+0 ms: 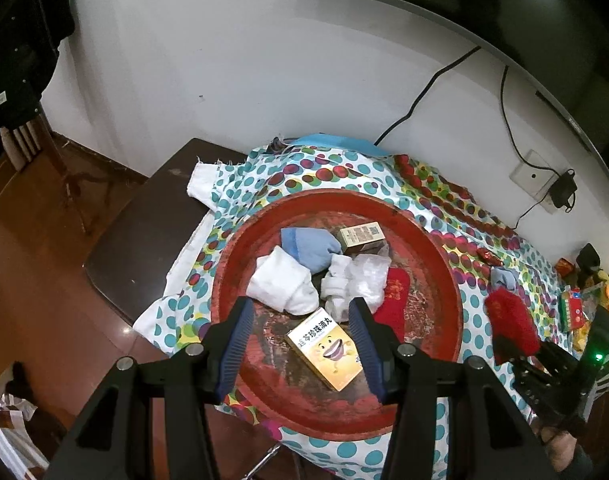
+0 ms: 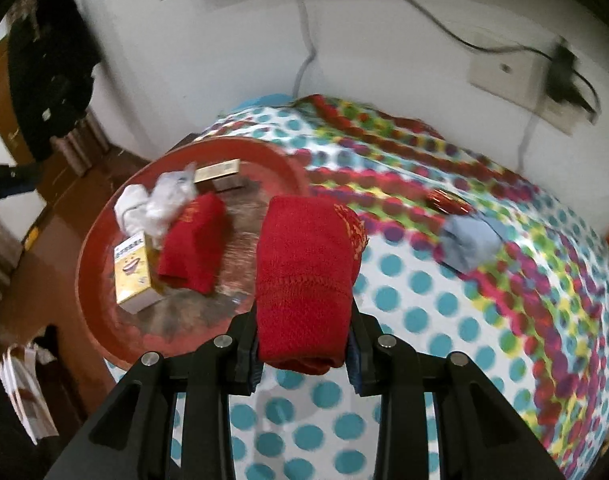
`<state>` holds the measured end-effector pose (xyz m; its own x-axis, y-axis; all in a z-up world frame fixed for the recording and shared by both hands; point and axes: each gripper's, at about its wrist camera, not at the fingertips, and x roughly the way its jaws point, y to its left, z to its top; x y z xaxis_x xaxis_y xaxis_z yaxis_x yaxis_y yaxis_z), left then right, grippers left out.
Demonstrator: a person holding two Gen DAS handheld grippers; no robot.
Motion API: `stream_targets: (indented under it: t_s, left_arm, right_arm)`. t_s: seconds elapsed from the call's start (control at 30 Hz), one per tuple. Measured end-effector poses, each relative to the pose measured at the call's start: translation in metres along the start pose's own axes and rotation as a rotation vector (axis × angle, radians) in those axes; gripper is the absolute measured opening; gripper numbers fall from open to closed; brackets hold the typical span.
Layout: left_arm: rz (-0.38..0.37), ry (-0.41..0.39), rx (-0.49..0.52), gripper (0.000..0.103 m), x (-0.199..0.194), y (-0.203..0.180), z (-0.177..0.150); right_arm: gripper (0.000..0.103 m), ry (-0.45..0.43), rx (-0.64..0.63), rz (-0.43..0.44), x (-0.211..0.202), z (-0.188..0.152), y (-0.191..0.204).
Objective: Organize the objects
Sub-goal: 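Carry the red sock over the red tray with the right gripper, then lower the red sock onto the tray and open the right gripper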
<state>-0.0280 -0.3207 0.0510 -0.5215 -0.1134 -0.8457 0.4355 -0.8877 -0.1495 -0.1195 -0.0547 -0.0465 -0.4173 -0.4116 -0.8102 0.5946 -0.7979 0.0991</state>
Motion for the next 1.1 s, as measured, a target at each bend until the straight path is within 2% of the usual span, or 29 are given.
stream_targets:
  t_s: [0.2, 0.83, 0.93, 1.0, 1.07, 1.1]
  left_arm:
    - [0.04, -0.003, -0.006, 0.051, 0.002, 0.003, 0.001]
    - [0.043, 0.004, 0.038, 0.051, 0.008, -0.009, -0.001]
    - [0.061, 0.009, 0.042, 0.051, 0.011, -0.011, -0.001]
    - [0.059, 0.012, 0.048, 0.051, 0.013, -0.012, -0.002]
    - [0.058, 0.011, 0.05, 0.051, 0.013, -0.013, -0.002]
    - [0.059, 0.011, 0.053, 0.051, 0.013, -0.014, -0.002]
  right_arm:
    - [0.031, 0.014, -0.029, 0.016, 0.024, 0.015, 0.023]
    - [0.033, 0.018, -0.088, -0.042, 0.079, 0.065, 0.052]
    - [0.039, 0.011, -0.081, -0.041, 0.084, 0.069, 0.052]
    - [0.06, 0.005, -0.073, -0.037, 0.084, 0.068, 0.051]
    - [0.071, -0.015, -0.072, -0.051, 0.08, 0.066, 0.05]
    - [0.071, -0.018, -0.076, -0.053, 0.078, 0.064, 0.049]
